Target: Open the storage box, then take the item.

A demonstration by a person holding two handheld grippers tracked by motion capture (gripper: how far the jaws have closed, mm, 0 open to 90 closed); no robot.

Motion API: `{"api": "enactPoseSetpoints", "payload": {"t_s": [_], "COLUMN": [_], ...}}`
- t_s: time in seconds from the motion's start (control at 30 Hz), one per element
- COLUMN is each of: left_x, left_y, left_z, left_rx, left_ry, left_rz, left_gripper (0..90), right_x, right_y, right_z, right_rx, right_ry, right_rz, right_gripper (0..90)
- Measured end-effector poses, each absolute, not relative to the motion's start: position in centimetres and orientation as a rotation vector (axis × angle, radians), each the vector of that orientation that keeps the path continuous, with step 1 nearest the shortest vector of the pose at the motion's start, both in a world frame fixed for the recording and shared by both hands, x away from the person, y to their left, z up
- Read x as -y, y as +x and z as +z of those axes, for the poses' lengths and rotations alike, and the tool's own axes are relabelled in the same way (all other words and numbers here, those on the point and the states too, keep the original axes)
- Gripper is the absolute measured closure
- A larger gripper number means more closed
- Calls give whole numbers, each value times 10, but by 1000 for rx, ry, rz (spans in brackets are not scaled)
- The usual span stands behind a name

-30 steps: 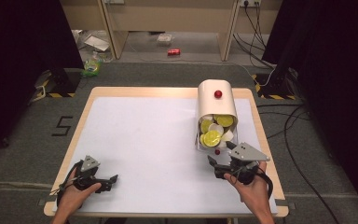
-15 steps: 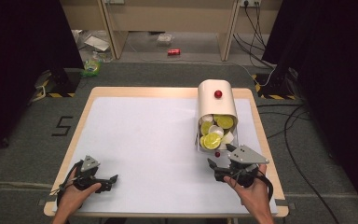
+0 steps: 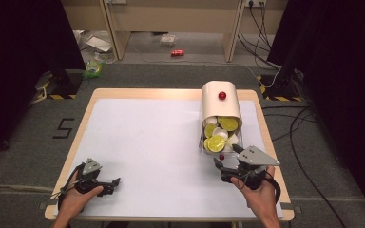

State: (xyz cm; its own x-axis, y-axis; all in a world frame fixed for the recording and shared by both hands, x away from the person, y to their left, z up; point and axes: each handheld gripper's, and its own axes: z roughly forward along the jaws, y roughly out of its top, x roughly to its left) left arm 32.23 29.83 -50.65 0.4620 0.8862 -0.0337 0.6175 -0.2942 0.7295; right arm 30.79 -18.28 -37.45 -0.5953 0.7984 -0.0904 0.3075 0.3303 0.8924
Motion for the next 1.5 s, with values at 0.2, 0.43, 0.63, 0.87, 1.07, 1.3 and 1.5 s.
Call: {"api": "enactPoseSetpoints", "payload": {"t_s": [0.2,0.43,0.63,0.87,1.07,1.3,1.5], "left_x": [-298,-298,-298,-298,-298,-298,-298], "left_y": [322,323,323,323,323,323,323], "left_z": [-507,-506,-506,-507,-507,-507,-507], "left_rx": [-1248,-1248,-1248,-1248,-1248,-1248,-1248], "left_ry": [2025,2026,2027,2026,2027,2026,2026], "left_rz": [500,500,500,500,500,499,500], "left_gripper": [0,0,0,0,0,0,0], "right_x": [185,185,182,173,171,168,170], "right_y": [311,316,322,325,331,336,341], "right_z": [-373,-368,-363,-362,-361,-362,-366], "right_rx": [-2059,-2041,-2033,-2047,-2052,-2058,-2067], "right_ry": [974,970,968,965,968,970,989], "right_rz": [1218,1232,1236,1227,1221,1213,1189], "right_gripper": [250,256,258,260,260,264,276]}}
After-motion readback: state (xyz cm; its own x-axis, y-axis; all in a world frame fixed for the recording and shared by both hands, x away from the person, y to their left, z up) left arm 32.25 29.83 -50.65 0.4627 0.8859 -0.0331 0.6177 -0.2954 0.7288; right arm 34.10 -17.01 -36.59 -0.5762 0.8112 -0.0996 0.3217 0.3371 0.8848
